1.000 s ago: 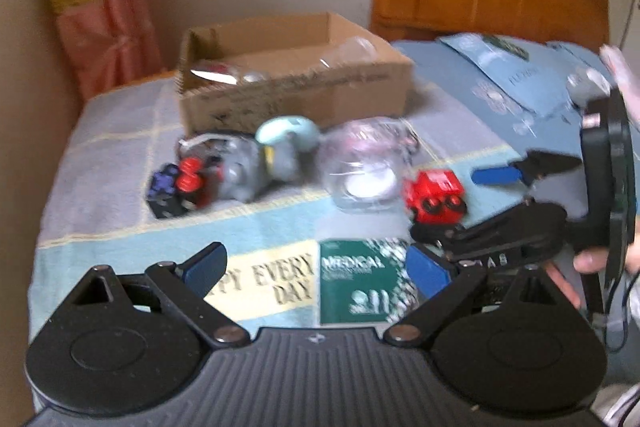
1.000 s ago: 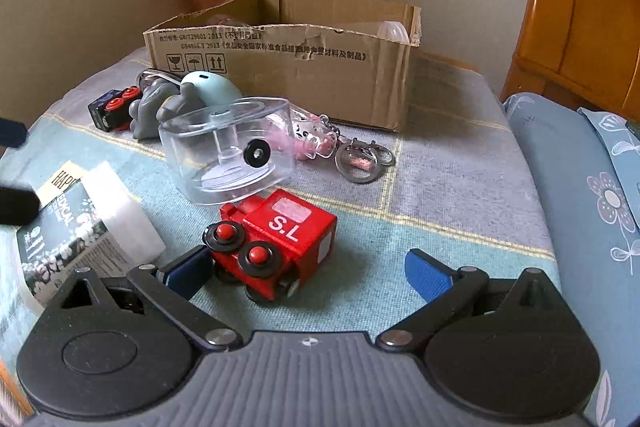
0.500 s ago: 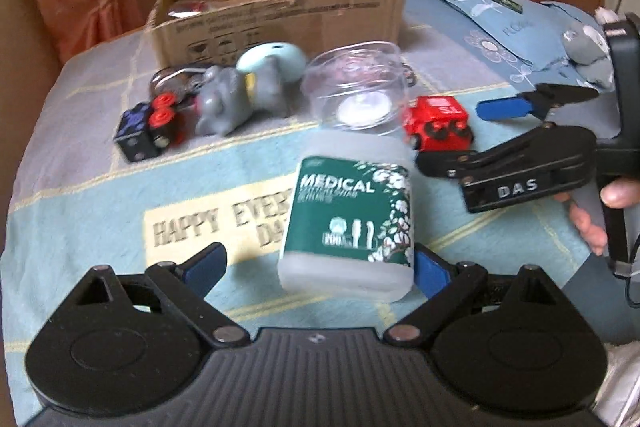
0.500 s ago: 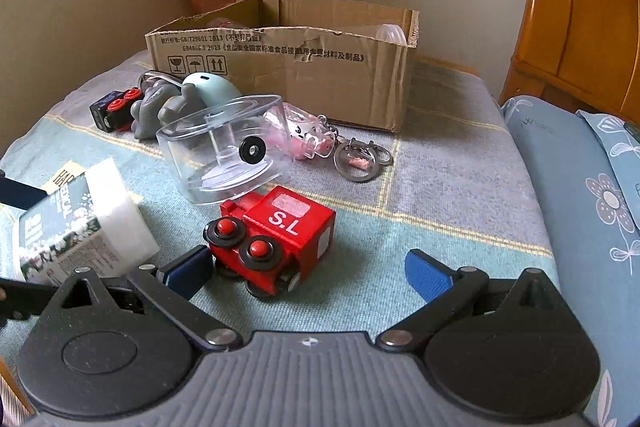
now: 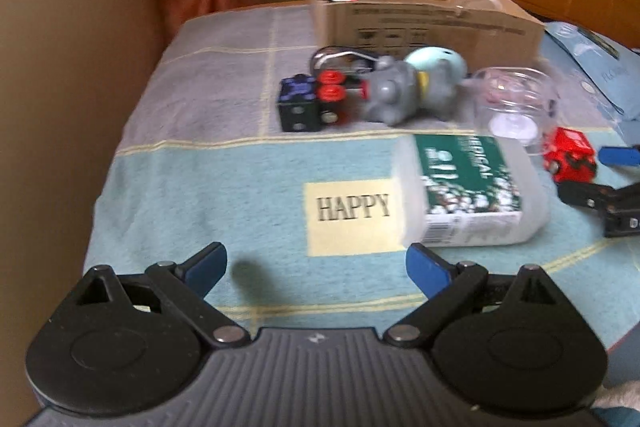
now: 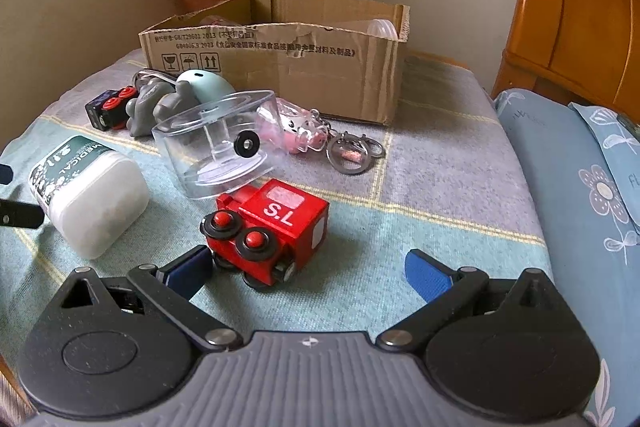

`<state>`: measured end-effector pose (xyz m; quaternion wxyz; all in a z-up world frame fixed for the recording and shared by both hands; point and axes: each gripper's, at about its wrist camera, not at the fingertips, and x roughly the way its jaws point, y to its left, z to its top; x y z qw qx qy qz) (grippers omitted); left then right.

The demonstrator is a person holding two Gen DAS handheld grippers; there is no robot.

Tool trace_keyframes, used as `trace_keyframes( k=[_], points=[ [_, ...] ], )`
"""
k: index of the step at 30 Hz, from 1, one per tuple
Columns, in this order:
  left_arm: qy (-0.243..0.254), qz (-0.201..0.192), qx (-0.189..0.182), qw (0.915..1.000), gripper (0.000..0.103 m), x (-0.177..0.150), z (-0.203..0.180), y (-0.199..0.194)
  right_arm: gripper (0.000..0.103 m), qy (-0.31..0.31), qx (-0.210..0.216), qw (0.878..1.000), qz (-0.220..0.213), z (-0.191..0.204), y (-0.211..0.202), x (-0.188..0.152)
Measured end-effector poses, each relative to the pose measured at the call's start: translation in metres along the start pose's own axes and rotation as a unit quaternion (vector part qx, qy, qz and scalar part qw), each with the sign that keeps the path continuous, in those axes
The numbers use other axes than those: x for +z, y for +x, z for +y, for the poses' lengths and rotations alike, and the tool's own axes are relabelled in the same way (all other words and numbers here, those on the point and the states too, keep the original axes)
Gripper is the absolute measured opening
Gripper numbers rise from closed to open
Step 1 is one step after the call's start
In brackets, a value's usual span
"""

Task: Organize rigid objects
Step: 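Grasp the white MEDICAL swab box with the left tool while the right tool grasps the red train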

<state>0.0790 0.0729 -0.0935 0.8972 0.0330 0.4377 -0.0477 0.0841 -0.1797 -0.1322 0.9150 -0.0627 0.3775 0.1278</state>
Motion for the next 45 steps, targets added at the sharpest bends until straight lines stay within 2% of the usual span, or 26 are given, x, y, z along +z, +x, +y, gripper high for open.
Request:
trace_keyframes(
  k=[4, 10, 15, 20, 24, 30, 39, 43, 45],
  points=[
    [0.013, 0.003, -0.023, 0.9996, 0.096, -0.004, -0.003, -0.003, 0.103, 0.011, -0.013, 1.000, 0.024, 0.004, -0.001, 0.004],
    [0.043, 0.000, -0.051, 0.9978, 0.096, -0.006, -0.023, -0.007, 0.103, 0.005, -0.006, 0.999, 0.041, 0.022, 0.012, 0.021],
    [0.050, 0.006, -0.057, 0.9971, 0.097, -0.005, -0.035, 0.000, 0.103, -0.001, -0.001, 0.999, 0.036, 0.021, 0.017, 0.026],
    [0.059, 0.000, -0.065, 0.9961, 0.100, -0.006, -0.040, 0.001, 0.103, -0.007, 0.006, 1.000, 0.025, -0.006, 0.007, 0.013],
    [0.071, -0.004, -0.073, 0.9948, 0.101, -0.005, -0.048, 0.003, 0.103, 0.009, -0.008, 1.000, 0.025, -0.021, 0.001, 0.006],
    [0.074, -0.010, -0.078, 0.9942, 0.102, 0.004, -0.062, 0.010, 0.103, 0.024, -0.024, 0.999, 0.010, -0.018, 0.000, 0.001],
    [0.061, -0.020, -0.073, 0.9953, 0.101, 0.016, -0.076, 0.020, 0.103, 0.018, -0.018, 1.000, -0.003, -0.020, -0.002, -0.003],
    [0.038, -0.029, -0.048, 0.9977, 0.093, 0.022, -0.072, 0.024, 0.103, 0.012, -0.013, 1.000, -0.005, -0.021, -0.001, -0.002],
    [0.032, -0.029, -0.050, 0.9978, 0.084, 0.025, -0.068, 0.023, 0.103, 0.010, -0.011, 1.000, -0.003, -0.020, 0.001, -0.001]
  ],
)
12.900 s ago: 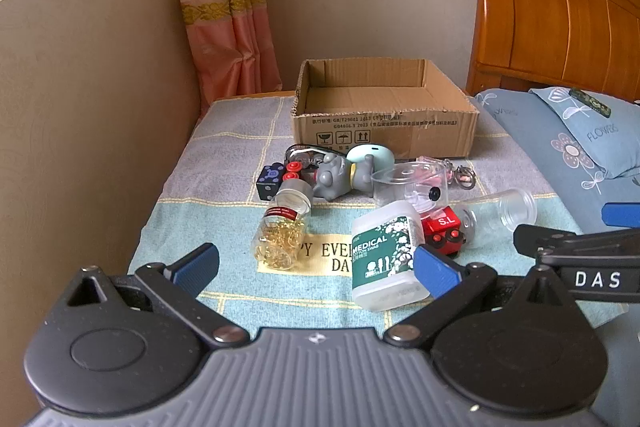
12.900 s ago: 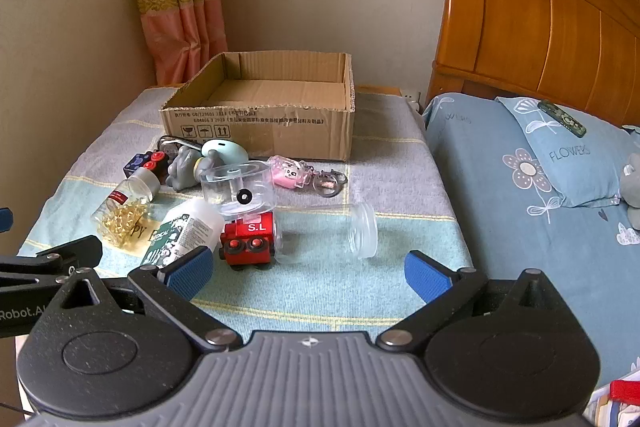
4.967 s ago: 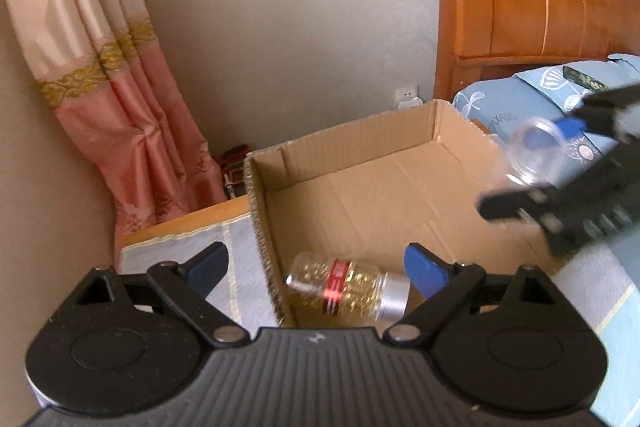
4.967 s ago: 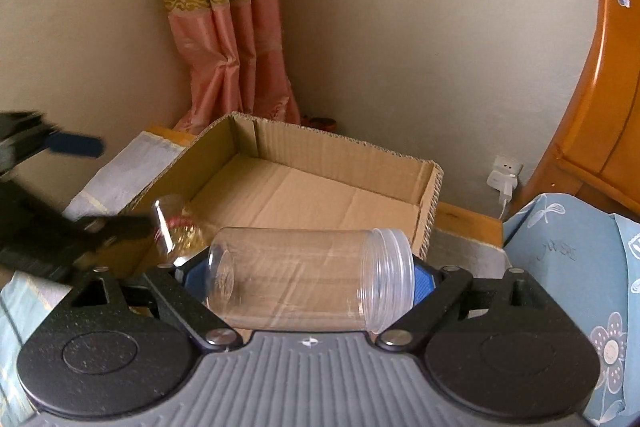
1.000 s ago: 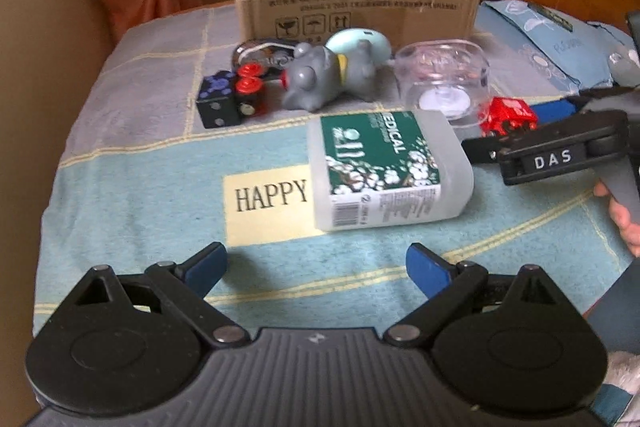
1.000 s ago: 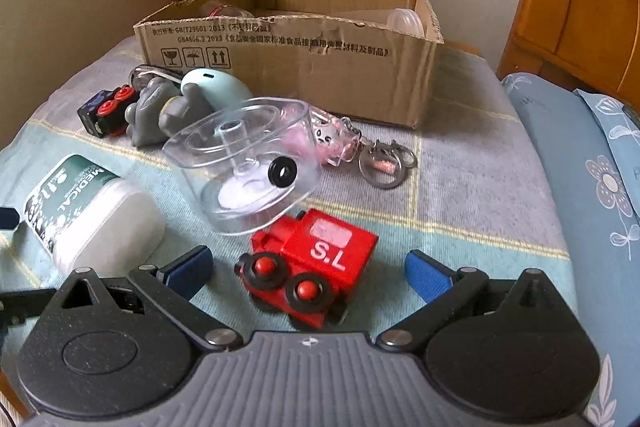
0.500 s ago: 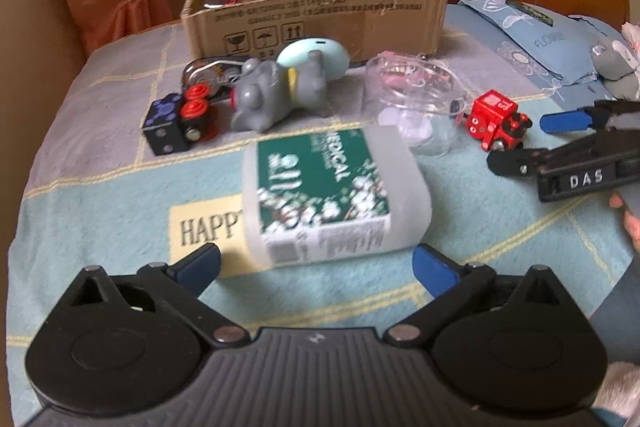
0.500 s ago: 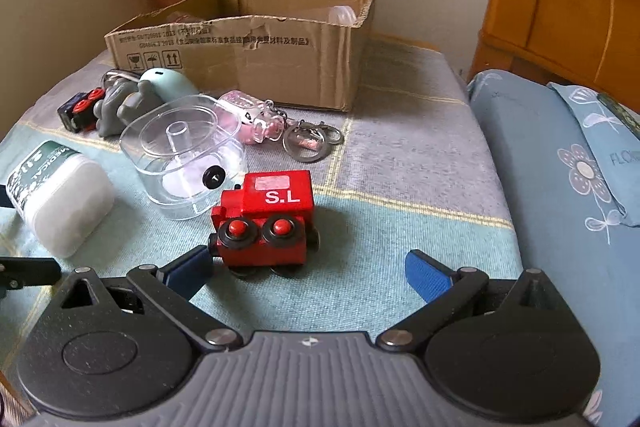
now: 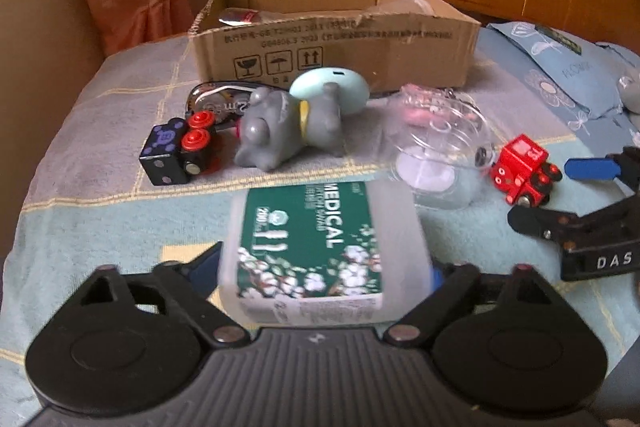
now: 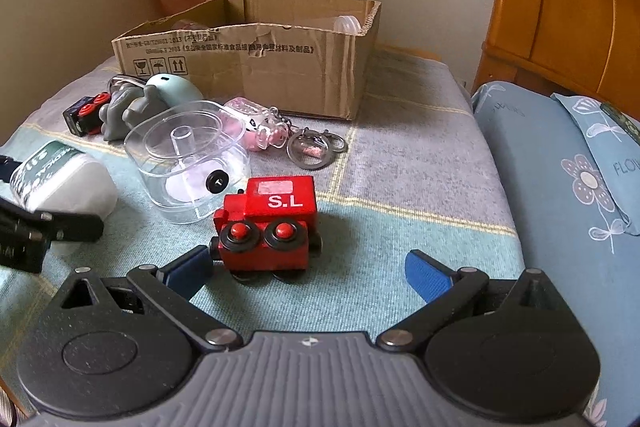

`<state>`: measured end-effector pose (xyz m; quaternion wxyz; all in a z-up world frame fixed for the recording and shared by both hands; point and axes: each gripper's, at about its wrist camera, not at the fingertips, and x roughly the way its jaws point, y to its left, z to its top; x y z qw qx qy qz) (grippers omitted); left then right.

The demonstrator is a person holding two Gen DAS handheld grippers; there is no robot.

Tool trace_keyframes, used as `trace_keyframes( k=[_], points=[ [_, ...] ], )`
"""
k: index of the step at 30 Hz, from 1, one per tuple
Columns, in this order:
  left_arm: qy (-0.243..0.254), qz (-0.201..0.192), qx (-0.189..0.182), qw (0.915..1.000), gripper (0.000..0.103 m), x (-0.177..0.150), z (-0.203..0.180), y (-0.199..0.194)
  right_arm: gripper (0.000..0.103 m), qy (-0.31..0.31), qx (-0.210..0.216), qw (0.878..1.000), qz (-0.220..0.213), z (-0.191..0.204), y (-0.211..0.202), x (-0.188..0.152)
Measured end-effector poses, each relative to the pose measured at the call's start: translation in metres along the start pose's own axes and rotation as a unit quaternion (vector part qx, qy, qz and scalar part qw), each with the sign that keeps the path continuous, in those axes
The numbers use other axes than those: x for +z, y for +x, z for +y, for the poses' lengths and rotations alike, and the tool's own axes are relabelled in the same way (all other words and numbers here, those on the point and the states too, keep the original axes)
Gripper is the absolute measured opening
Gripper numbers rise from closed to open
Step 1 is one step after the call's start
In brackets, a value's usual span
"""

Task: Organize rigid objects
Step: 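Grasp the white MEDICAL swab box with the left tool while the right tool grasps the red train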

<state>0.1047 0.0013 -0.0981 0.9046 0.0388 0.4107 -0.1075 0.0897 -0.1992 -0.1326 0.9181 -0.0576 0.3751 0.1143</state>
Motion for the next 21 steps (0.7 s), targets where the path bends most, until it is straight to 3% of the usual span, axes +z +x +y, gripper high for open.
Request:
trace_keyframes(
  k=[12, 21],
  points=[
    [-0.017, 0.002, 0.018, 0.9997, 0.083, 0.002, 0.017, 0.000, 0.103, -0.028, 0.023, 0.999, 0.012, 0.021, 0.014, 0.016],
    [-0.009, 0.002, 0.008, 0.9999, 0.084, 0.004, 0.019, 0.002, 0.095, -0.106, 0.038, 0.993, 0.029, 0.025, 0.013, 0.029]
  ],
)
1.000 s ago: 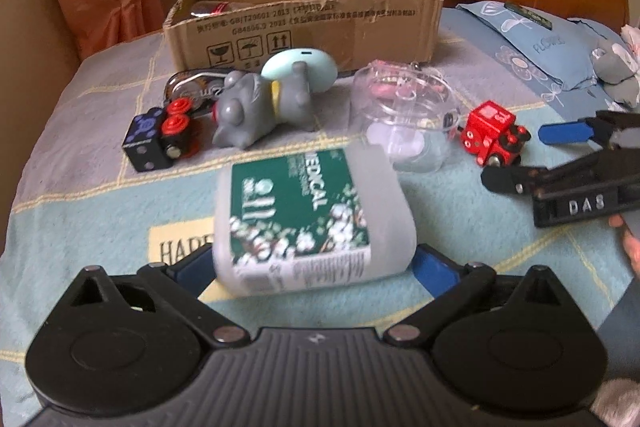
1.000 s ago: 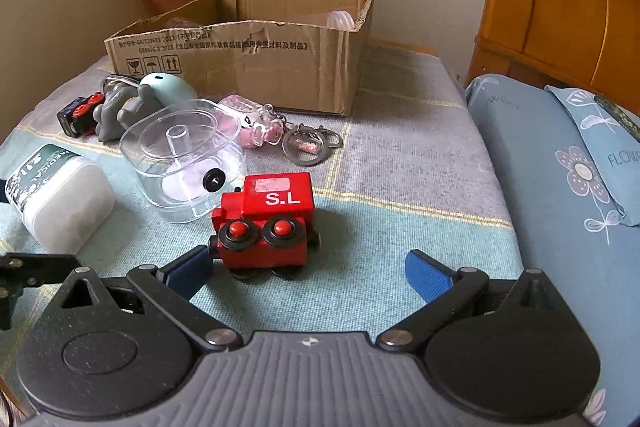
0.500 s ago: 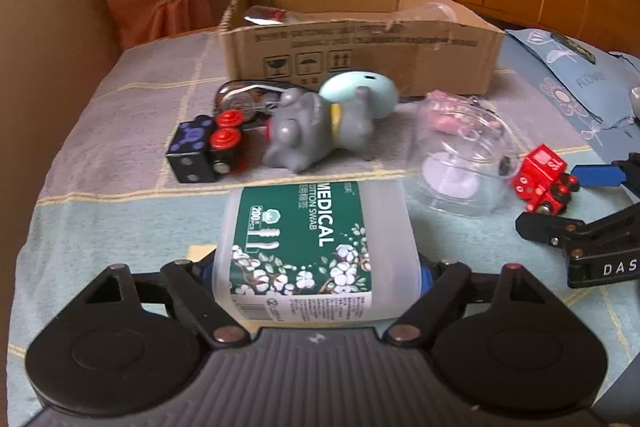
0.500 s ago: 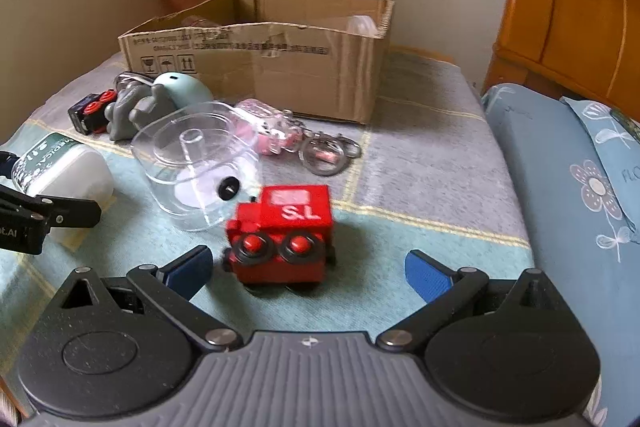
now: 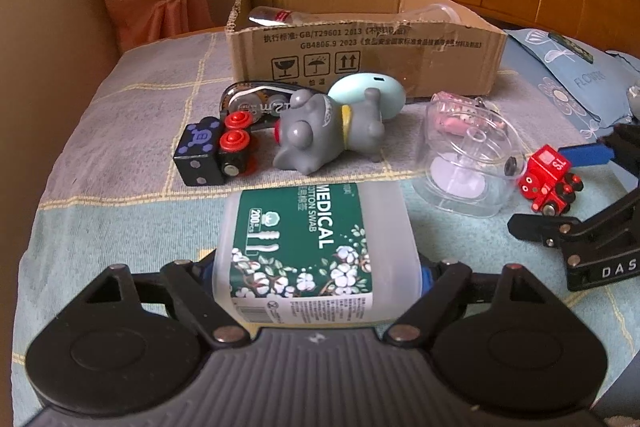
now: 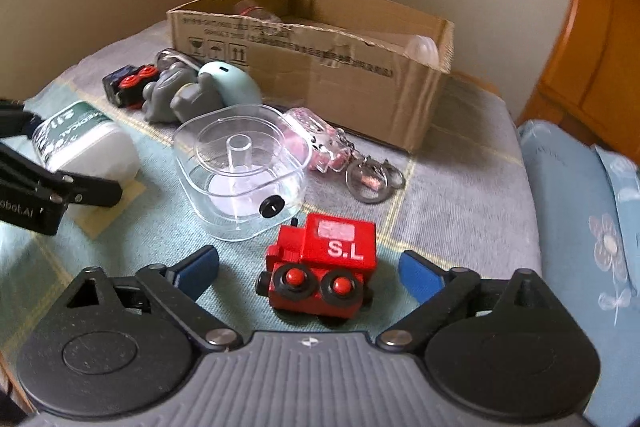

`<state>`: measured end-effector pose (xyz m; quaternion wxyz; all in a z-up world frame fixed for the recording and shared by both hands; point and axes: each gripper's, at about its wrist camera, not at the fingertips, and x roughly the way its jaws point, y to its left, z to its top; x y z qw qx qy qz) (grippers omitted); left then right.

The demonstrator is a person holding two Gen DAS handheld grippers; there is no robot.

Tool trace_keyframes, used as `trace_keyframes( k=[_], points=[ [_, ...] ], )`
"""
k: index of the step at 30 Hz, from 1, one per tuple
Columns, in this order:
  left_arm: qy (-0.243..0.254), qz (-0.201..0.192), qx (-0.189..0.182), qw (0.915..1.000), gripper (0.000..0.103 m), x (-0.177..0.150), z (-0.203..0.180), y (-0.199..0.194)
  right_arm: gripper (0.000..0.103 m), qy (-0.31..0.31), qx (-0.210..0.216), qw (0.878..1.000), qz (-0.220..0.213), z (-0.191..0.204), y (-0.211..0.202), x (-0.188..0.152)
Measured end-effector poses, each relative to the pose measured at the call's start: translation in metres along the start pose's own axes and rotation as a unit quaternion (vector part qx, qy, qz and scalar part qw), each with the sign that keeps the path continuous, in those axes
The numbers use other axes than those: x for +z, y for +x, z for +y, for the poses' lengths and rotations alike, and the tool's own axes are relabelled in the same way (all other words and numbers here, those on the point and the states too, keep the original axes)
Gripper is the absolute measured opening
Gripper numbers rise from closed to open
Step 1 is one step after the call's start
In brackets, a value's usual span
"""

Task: Organize rigid objects
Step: 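Grasp the white MEDICAL swab box with the left tool while the right tool grasps the red train, then carry the swab box and red train into the box and release both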

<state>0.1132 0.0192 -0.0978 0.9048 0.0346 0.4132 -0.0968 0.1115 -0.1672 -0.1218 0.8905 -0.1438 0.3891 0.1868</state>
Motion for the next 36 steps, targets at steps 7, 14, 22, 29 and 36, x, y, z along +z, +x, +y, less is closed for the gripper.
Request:
trace_keyframes(
  k=[7, 14, 22, 29, 36],
  points=[
    [0.002, -0.001, -0.005, 1.0000, 0.084, 0.004, 0.002, -0.002, 0.079, 0.003, 0.023, 1.000, 0.012, -0.009, 0.001, 0.006],
    [0.005, 0.006, -0.003, 1.0000, 0.083, 0.006, 0.004, -0.003, 0.059, 0.001, 0.040, 0.999, 0.023, -0.011, -0.004, 0.006],
    [0.024, 0.014, -0.006, 0.9996, 0.083, 0.010, 0.005, -0.012, 0.057, -0.004, 0.049, 0.998, 0.029, -0.014, -0.011, 0.006],
    [0.047, 0.021, -0.013, 0.9986, 0.083, 0.016, 0.004, -0.026, 0.057, -0.015, 0.052, 0.998, 0.029, -0.018, -0.026, 0.008],
    [0.083, 0.015, -0.021, 0.9962, 0.083, 0.032, 0.004, -0.045, 0.057, -0.038, 0.051, 0.998, 0.017, -0.023, -0.048, 0.024]
  ],
)
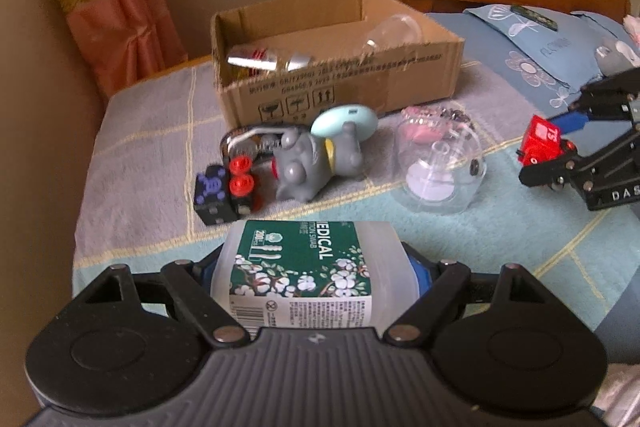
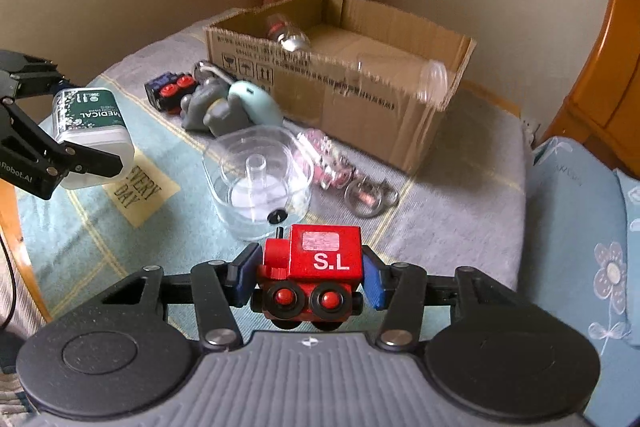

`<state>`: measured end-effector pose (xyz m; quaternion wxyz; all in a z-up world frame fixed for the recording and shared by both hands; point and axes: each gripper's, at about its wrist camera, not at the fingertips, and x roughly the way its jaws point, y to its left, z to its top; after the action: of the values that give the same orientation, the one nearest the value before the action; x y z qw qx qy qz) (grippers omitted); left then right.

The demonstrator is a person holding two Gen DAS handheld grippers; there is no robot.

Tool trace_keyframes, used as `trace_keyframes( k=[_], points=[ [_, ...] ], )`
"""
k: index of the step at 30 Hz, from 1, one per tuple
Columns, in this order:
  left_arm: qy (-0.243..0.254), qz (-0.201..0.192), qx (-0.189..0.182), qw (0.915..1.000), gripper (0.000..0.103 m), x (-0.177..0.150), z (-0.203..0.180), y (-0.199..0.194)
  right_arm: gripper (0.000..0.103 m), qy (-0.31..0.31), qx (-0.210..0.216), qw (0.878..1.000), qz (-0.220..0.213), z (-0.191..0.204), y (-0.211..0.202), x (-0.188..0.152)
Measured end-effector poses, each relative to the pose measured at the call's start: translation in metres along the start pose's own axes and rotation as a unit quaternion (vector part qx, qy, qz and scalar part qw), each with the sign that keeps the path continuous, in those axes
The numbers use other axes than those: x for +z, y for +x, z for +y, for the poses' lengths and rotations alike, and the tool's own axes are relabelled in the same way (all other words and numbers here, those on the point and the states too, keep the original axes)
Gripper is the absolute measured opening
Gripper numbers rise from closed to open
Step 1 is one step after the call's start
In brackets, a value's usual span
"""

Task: Organize rigid objects
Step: 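Carry the swab box and red train into the box and release both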

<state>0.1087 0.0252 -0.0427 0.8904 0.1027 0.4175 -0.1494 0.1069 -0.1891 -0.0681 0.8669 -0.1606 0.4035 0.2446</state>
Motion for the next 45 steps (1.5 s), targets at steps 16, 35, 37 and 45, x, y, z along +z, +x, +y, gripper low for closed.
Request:
trace_keyframes(
  k=[16, 35, 37, 45],
  points=[
    [0.036, -0.057, -0.013, 0.9977, 0.083, 0.119, 0.017, 0.004, 0.057, -0.011, -0.001, 0.999, -0.053, -0.039, -0.007, 0.088],
    [0.019, -0.046, 0.009, 0.9987, 0.089, 0.208, 0.044, 0.112, 0.057, -0.013, -0.018, 0.999, -0.043, -0.075, 0.050, 0.164],
    [0.017, -0.043, 0.000, 0.9989, 0.089, 0.203, 0.048, 0.114, 0.057, -0.013, -0.017, 0.999, -0.039, -0.076, 0.055, 0.165],
    [0.031, -0.037, -0.009, 0.9988, 0.089, 0.174, 0.054, 0.096, 0.057, -0.007, -0.016, 0.999, -0.029, -0.084, 0.077, 0.182]
  ],
)
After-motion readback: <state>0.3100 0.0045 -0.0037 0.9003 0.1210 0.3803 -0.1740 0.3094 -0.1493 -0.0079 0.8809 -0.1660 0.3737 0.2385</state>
